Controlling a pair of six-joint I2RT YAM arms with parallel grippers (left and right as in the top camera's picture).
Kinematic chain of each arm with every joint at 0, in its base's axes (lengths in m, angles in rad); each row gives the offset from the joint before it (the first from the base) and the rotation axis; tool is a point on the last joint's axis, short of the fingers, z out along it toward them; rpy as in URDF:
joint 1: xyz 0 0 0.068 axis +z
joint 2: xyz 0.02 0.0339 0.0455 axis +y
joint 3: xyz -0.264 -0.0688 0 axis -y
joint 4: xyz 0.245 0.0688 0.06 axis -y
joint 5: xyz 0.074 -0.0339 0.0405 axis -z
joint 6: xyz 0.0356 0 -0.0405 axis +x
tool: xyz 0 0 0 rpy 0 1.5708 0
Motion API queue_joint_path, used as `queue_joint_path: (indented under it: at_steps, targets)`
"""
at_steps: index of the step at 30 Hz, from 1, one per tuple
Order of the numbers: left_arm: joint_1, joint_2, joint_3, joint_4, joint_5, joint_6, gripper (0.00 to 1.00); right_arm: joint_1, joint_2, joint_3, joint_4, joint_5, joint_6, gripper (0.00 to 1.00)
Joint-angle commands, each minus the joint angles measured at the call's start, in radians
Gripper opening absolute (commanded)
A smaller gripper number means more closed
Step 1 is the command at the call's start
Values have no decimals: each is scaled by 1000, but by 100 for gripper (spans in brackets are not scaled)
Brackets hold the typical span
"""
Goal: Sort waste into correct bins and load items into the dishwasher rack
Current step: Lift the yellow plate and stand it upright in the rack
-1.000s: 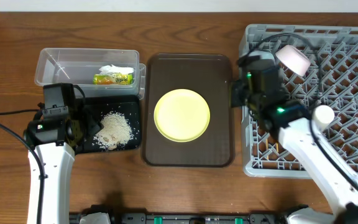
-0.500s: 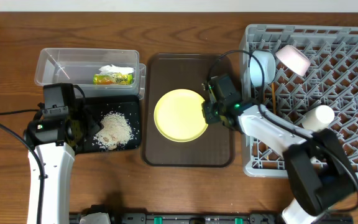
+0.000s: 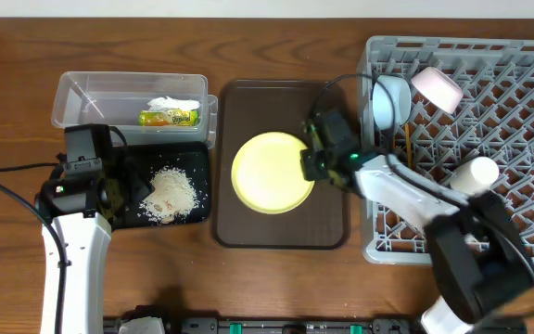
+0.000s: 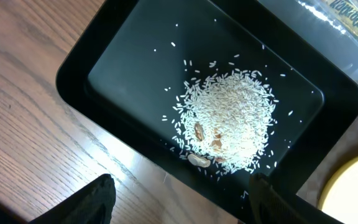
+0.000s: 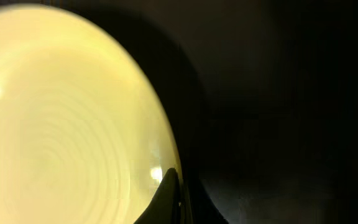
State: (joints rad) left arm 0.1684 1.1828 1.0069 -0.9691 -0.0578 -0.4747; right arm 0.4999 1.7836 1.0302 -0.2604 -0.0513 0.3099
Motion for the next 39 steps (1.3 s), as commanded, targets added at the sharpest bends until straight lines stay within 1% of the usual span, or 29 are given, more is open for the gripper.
queue_joint_path:
  at_steps: [1,4,8,12,16,20,23,32,37,38,39]
  targets:
    - [5,6,12,-3,-2,-3,71,-71,-173,9,2,37,-23,1]
    - [5,6,11,-3,-2,-3,71,-127,-307,9,-33,60,-90,1]
    - [5,6,11,-3,-2,-3,71,-209,-471,9,-137,142,-176,1]
    - [5,6,11,-2,-2,-3,71,-295,-605,9,-235,273,-280,1]
    - [5,6,11,-2,-2,-3,72,-373,-685,9,-276,479,-417,1]
    - [5,6,12,-2,-1,-3,71,-405,-694,9,-278,693,-498,1]
    - [5,6,11,-2,6,-2,72,-405,-676,8,-280,771,-533,1]
    - [5,6,11,2,24,-3,72,-381,-543,8,-351,780,-516,1]
    - [5,6,11,2,24,-3,71,-346,-491,8,-350,753,-423,1]
    - [5,6,11,2,24,-3,72,-338,-489,8,-350,723,-409,2]
    - [5,6,12,2,24,-3,72,-330,-488,8,-349,678,-399,10]
